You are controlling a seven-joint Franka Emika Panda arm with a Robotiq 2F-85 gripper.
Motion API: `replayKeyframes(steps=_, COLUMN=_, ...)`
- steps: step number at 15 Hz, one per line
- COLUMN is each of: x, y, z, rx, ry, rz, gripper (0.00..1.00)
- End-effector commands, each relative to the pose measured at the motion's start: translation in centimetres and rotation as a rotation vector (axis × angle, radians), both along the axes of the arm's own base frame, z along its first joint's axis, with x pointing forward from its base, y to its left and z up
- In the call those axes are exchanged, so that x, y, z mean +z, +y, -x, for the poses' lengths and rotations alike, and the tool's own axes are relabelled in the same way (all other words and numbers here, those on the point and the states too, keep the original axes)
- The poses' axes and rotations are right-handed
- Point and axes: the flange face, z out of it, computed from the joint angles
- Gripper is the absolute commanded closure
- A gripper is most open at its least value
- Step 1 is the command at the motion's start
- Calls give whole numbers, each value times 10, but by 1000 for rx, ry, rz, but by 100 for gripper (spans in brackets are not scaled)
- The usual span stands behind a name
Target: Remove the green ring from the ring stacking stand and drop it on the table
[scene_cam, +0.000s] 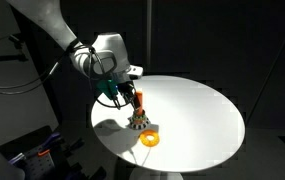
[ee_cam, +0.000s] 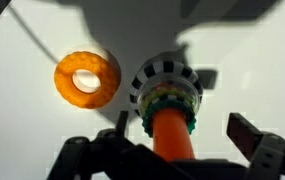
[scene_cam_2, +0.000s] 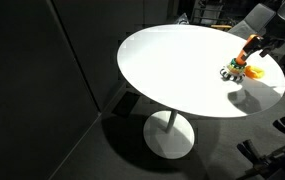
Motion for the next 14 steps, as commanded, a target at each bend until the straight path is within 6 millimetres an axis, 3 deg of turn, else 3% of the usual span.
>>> replayKeyframes(steps=1, x=-15, y=-3, z=-7, rx=8, ry=-2, rz=24, gripper=0)
replayKeyframes(steps=7, x=-36, y=-6, z=-10, rx=17, ry=-1, rz=38, gripper=0)
replayKeyframes(steps=14, x=-43, y=-5, z=-16, rx=26, ry=-31, rz=53, gripper=0)
